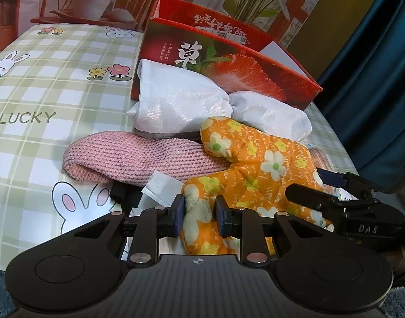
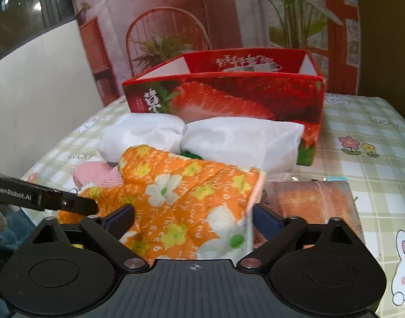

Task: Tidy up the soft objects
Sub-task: 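Close both grippers on the orange floral cloth and lift it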

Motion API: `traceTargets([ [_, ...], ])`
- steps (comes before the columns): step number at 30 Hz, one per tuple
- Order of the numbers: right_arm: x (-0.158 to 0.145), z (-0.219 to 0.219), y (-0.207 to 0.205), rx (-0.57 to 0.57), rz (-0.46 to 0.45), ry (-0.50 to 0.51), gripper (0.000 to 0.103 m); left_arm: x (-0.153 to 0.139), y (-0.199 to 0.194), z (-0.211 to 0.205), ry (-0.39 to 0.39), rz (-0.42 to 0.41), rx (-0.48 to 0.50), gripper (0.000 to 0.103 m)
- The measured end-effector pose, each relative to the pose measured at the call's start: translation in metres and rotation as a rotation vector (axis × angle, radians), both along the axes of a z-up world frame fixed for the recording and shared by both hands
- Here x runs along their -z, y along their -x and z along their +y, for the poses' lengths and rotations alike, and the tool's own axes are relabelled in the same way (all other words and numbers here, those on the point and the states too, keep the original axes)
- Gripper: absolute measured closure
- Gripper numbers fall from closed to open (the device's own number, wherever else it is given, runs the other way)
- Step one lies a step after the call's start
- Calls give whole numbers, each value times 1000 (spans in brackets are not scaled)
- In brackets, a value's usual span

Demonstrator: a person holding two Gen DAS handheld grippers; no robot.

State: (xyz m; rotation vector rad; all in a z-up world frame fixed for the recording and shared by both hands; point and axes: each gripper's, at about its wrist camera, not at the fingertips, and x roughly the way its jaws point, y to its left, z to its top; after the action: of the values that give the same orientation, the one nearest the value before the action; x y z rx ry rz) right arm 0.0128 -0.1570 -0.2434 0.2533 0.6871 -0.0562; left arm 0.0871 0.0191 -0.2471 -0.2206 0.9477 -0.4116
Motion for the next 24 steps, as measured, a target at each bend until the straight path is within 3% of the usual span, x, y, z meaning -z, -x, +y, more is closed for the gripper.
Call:
traceTargets([
  [3,4,-8,-1,25,31,-33,28,1,0,1,1,3,2,74],
  [5,6,-10,-2,33,43,-43,29,2,0,1,2,9,5,66],
  [7,7,-11,-2,33,51,-51,30,1,0,-1,-4,6,14,65],
  [9,7,-9,-4,27,57,-55,45,-1,2,-4,-12,-9,25,67],
  [12,2,-6,-4,10,47,-42,65,-8,6,-1,8,-55,27,81],
  [18,-22,-7,4,3,-42,-31,87,-31,15,2,32,-184,14,85],
  [24,-42,-6,6,-10,-115,7,91,-47,14,-5,18,-265,29,85],
])
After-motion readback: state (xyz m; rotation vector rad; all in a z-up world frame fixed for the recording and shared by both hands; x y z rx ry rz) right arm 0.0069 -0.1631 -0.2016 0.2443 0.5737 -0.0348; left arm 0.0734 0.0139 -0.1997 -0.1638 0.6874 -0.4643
